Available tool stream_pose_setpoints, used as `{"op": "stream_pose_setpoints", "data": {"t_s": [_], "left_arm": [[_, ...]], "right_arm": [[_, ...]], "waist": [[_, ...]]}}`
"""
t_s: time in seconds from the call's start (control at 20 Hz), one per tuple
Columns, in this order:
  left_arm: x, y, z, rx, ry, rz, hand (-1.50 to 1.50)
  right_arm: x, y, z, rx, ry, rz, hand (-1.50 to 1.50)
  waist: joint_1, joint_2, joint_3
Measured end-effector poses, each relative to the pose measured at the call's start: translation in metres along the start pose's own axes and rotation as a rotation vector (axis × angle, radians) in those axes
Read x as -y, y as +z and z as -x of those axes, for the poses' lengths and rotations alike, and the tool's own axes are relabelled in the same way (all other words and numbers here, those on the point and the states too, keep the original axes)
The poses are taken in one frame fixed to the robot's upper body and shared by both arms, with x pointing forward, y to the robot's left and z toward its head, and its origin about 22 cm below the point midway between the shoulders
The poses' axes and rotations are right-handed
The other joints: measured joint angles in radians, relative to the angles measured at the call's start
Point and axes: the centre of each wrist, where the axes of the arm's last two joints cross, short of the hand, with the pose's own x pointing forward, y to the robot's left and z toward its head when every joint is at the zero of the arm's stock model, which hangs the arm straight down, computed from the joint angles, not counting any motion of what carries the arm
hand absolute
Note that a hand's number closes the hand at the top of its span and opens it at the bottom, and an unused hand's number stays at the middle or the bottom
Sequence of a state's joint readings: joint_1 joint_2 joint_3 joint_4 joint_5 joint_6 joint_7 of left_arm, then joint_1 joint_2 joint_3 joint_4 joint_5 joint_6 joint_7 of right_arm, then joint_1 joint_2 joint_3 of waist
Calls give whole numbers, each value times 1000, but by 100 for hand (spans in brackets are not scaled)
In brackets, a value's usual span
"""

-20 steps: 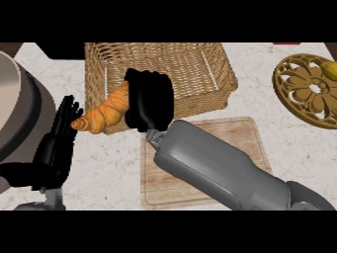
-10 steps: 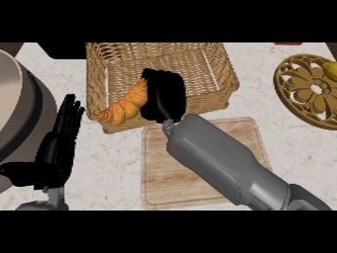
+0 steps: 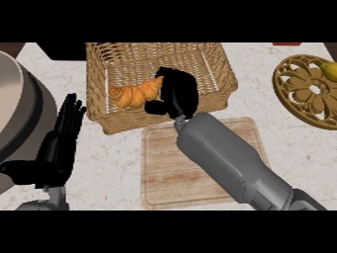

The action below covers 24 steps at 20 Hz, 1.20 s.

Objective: Pick the croissant from the cutting board and place it in the basket

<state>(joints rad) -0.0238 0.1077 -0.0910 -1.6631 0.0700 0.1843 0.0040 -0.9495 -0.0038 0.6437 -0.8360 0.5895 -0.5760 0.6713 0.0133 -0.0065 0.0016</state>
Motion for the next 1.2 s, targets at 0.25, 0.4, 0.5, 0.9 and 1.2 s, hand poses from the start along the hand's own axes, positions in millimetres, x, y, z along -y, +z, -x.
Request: {"op": "stream_pose_setpoints", "data": {"t_s": [0.25, 0.4, 0.5, 0.9, 1.2], "left_arm": [[-3, -2, -2, 2, 11, 5, 0], [0, -4, 1, 1, 10, 1, 0], [0, -2, 0, 2, 13, 4, 0], [1, -4, -3, 6, -2, -9, 0], [-7, 7, -3, -8, 1, -15, 0]], "right_arm": [[-1, -10, 10, -8, 13, -23, -150], [1, -16, 13, 8, -12, -30, -150], [1, -17, 15, 20, -34, -17, -150], [7, -17, 15, 103, -141, 145, -150], [32, -25, 19, 80, -155, 253, -150]], "waist": [[3, 2, 0], [3, 4, 0], [4, 4, 0], [-3, 6, -1], [-12, 3, -2]]}}
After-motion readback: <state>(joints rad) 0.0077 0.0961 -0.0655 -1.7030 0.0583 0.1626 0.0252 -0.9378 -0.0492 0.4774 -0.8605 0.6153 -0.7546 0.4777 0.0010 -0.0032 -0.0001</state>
